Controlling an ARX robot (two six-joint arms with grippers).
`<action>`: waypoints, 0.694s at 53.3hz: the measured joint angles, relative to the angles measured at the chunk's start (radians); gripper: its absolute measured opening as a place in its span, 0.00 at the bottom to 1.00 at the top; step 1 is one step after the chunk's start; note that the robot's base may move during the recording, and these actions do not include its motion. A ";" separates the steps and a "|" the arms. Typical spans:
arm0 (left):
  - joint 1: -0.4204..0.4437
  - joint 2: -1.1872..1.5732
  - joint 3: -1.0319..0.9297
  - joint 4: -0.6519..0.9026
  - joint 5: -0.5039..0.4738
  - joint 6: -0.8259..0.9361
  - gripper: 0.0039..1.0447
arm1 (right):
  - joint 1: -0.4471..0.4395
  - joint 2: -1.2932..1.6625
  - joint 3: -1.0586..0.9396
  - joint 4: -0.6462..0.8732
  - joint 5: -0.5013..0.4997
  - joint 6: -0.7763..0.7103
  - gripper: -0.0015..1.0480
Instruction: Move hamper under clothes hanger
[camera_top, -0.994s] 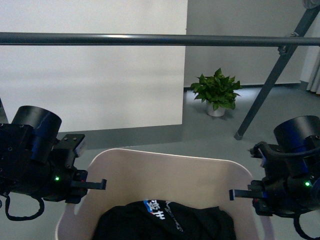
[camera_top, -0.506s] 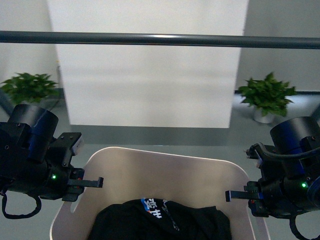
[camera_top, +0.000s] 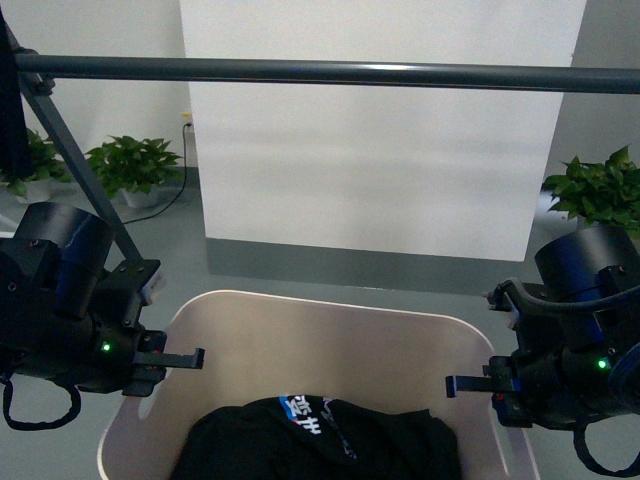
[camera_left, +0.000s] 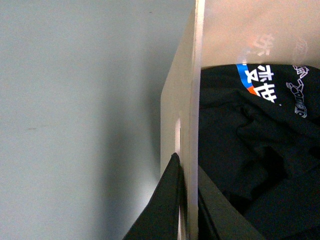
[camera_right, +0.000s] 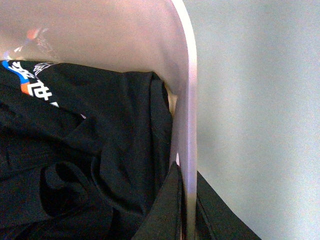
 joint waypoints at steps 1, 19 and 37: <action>-0.003 0.000 0.000 0.000 0.003 0.000 0.04 | -0.004 0.000 0.000 0.000 0.000 0.000 0.03; 0.009 0.003 0.020 -0.040 0.040 0.008 0.04 | 0.002 0.006 0.003 0.016 0.047 0.072 0.03; 0.002 0.089 0.119 -0.131 -0.013 0.024 0.04 | 0.000 0.130 0.180 -0.104 0.061 0.131 0.03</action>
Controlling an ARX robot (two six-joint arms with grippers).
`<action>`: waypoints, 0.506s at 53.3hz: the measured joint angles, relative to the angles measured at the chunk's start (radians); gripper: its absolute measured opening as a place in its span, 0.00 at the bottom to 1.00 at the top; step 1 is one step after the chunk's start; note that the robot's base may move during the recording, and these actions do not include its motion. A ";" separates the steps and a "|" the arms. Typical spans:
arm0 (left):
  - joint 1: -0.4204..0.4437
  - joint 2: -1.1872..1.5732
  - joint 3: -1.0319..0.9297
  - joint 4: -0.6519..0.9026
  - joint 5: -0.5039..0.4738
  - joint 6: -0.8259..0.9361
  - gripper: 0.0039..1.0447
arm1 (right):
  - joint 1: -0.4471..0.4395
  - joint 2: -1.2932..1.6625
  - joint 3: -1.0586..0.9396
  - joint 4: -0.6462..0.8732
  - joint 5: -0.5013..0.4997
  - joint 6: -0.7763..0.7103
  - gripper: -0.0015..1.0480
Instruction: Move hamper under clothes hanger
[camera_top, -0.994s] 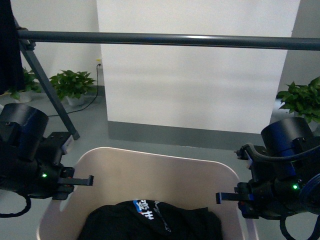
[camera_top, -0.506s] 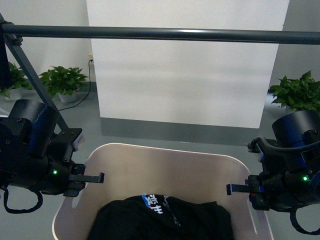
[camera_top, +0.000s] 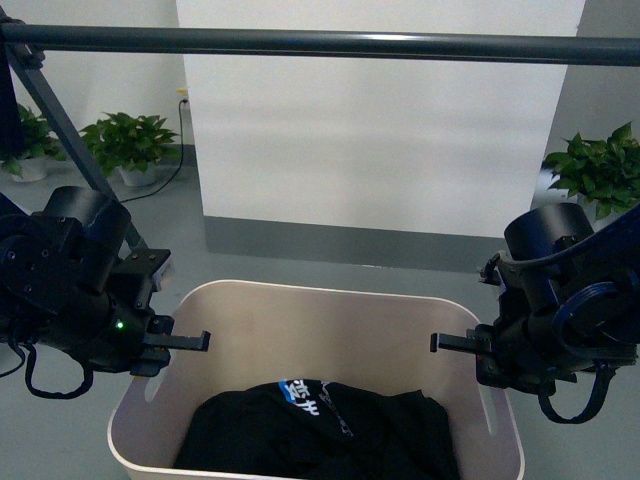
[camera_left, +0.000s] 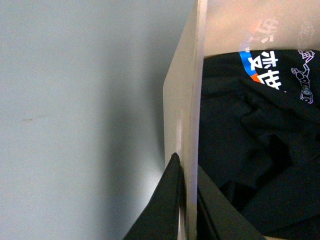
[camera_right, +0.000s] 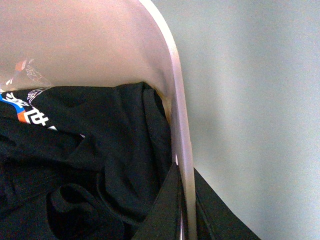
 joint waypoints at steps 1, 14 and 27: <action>-0.001 0.006 0.000 0.000 -0.002 0.000 0.04 | 0.000 0.010 0.010 -0.003 0.001 0.000 0.03; -0.018 0.061 -0.004 0.016 -0.020 -0.002 0.04 | 0.007 0.105 0.054 -0.009 0.010 0.017 0.03; -0.019 0.084 -0.017 0.006 -0.010 -0.006 0.20 | 0.018 0.131 0.054 0.021 0.031 0.033 0.12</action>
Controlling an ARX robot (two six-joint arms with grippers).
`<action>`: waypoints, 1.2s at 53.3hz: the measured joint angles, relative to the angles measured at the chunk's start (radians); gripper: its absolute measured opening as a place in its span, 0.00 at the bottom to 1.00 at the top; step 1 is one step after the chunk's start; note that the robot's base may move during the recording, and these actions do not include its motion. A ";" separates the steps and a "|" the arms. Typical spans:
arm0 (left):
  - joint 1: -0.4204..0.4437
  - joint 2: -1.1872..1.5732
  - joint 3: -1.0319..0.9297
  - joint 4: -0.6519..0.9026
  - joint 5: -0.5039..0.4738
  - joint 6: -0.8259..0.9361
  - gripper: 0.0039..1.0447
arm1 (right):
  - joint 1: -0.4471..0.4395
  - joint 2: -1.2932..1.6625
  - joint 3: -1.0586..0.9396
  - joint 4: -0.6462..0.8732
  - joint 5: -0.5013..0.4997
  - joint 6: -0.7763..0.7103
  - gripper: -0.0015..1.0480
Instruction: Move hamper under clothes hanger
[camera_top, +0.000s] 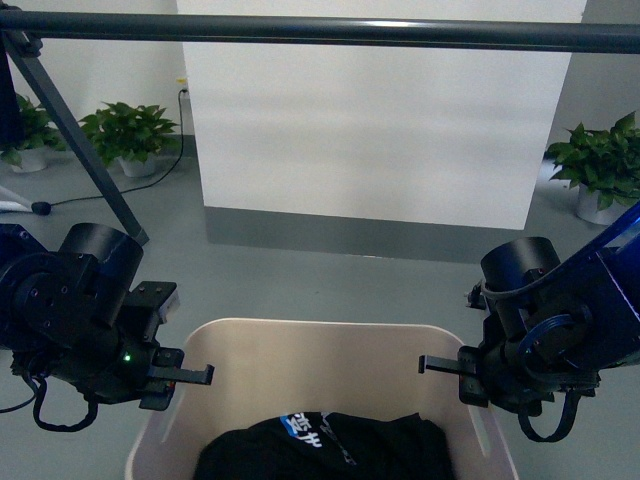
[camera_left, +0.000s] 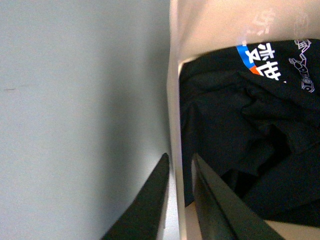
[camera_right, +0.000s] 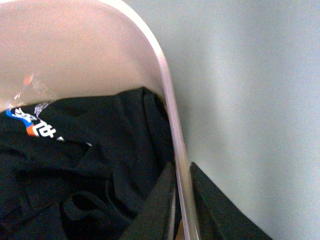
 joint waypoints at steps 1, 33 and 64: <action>0.000 0.000 0.000 0.000 0.003 0.000 0.24 | 0.001 0.000 0.000 0.005 0.013 0.002 0.15; 0.001 -0.416 -0.059 0.054 0.061 0.015 0.94 | -0.014 -0.407 -0.204 0.170 0.094 0.025 0.92; 0.016 -1.124 -0.585 0.499 -0.075 -0.044 0.48 | 0.017 -1.009 -0.618 0.618 0.061 -0.275 0.58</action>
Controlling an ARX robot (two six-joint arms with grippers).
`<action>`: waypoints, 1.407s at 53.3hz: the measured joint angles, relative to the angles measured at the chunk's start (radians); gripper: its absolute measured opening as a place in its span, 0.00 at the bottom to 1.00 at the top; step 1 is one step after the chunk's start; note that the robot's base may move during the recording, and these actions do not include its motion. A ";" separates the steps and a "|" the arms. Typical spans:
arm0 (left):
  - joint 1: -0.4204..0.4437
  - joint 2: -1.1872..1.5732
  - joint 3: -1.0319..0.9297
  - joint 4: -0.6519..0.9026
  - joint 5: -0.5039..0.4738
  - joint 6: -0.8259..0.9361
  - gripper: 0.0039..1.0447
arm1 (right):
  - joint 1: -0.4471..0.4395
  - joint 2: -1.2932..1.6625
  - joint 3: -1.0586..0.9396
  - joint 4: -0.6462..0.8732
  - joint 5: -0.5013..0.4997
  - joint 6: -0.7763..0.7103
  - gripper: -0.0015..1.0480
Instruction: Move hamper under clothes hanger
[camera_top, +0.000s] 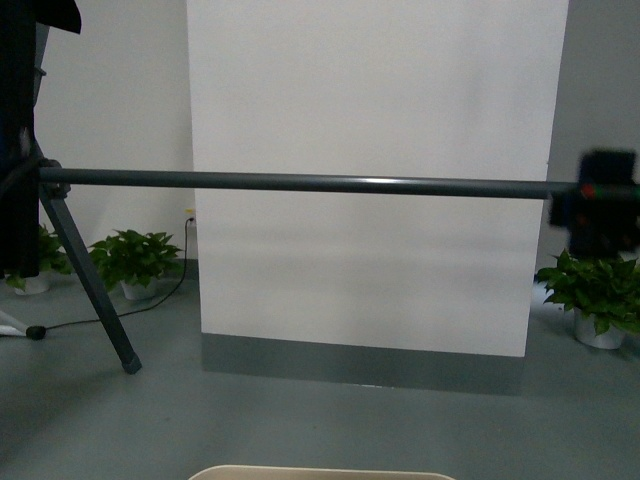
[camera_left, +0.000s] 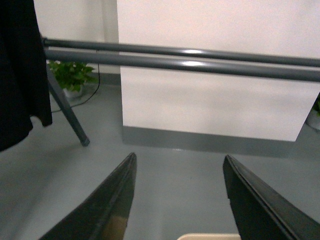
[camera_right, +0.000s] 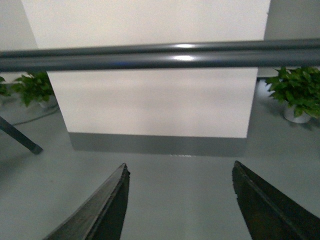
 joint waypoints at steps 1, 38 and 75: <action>0.002 -0.006 -0.029 0.010 0.001 0.000 0.45 | -0.006 -0.010 -0.029 0.011 -0.004 -0.009 0.55; 0.050 -0.304 -0.477 0.111 0.049 -0.002 0.03 | -0.134 -0.359 -0.492 0.096 -0.143 -0.042 0.02; 0.050 -0.664 -0.663 -0.050 0.049 -0.002 0.03 | -0.174 -0.739 -0.695 -0.090 -0.160 -0.043 0.02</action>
